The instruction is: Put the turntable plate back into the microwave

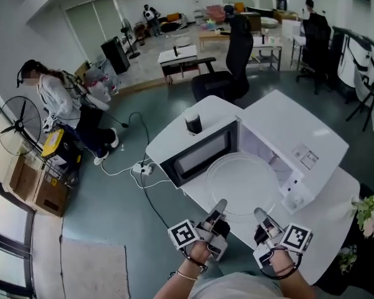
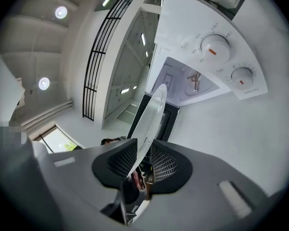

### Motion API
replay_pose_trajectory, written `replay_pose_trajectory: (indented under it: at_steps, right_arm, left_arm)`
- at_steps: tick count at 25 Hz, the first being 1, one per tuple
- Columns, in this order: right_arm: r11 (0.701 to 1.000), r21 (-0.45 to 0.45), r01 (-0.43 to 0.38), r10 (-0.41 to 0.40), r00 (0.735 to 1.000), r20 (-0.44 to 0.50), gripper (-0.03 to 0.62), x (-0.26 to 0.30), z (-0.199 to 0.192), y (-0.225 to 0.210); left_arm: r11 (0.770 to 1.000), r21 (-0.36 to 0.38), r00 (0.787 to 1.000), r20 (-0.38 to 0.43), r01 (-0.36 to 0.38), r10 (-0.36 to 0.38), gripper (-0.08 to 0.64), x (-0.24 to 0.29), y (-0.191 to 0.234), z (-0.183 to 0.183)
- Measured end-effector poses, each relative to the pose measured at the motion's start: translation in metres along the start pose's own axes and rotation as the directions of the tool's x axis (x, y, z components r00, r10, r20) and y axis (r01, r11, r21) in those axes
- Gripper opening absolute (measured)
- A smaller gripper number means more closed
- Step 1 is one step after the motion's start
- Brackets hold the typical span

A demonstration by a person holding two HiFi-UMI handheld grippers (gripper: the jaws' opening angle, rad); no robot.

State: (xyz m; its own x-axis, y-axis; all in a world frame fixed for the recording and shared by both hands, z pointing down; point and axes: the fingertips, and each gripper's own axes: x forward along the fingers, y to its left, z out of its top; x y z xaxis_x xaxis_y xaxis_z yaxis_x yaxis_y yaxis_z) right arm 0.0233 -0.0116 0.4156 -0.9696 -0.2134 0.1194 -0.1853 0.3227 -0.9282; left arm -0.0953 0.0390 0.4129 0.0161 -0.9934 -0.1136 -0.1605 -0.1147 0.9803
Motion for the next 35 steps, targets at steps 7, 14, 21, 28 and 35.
replay_pose_trajectory:
  at_steps: [7, 14, 21, 28, 35]
  right_arm:
    - [0.996, 0.025, 0.089, -0.092, 0.986, 0.140, 0.080, 0.026, 0.014, 0.003]
    - [0.970, 0.096, 0.224, -0.240, 0.943, 0.231, 0.080, 0.034, 0.020, -0.019]
    - [0.942, 0.132, 0.307, -0.334, 0.891, 0.307, 0.080, 0.031, 0.018, -0.040]
    - [0.976, 0.117, 0.181, -0.211, 0.918, 0.335, 0.080, 0.049, 0.023, -0.031]
    - [0.987, 0.042, 0.158, -0.163, 0.922, 0.350, 0.080, 0.056, 0.032, -0.031]
  left_arm:
    - [0.999, -0.038, 0.986, -0.168, 0.012, -0.018, 0.054, 0.037, 0.011, 0.030]
    - [0.996, -0.088, 0.962, -0.272, 0.004, -0.028, 0.054, 0.067, 0.027, 0.041]
    - [0.991, -0.132, 0.928, -0.369, 0.000, -0.049, 0.051, 0.084, 0.043, 0.038]
    - [0.988, -0.154, 0.924, -0.379, -0.011, -0.048, 0.043, 0.087, 0.051, 0.041]
    - [0.990, -0.139, 0.924, -0.379, 0.000, -0.053, 0.038, 0.094, 0.058, 0.041]
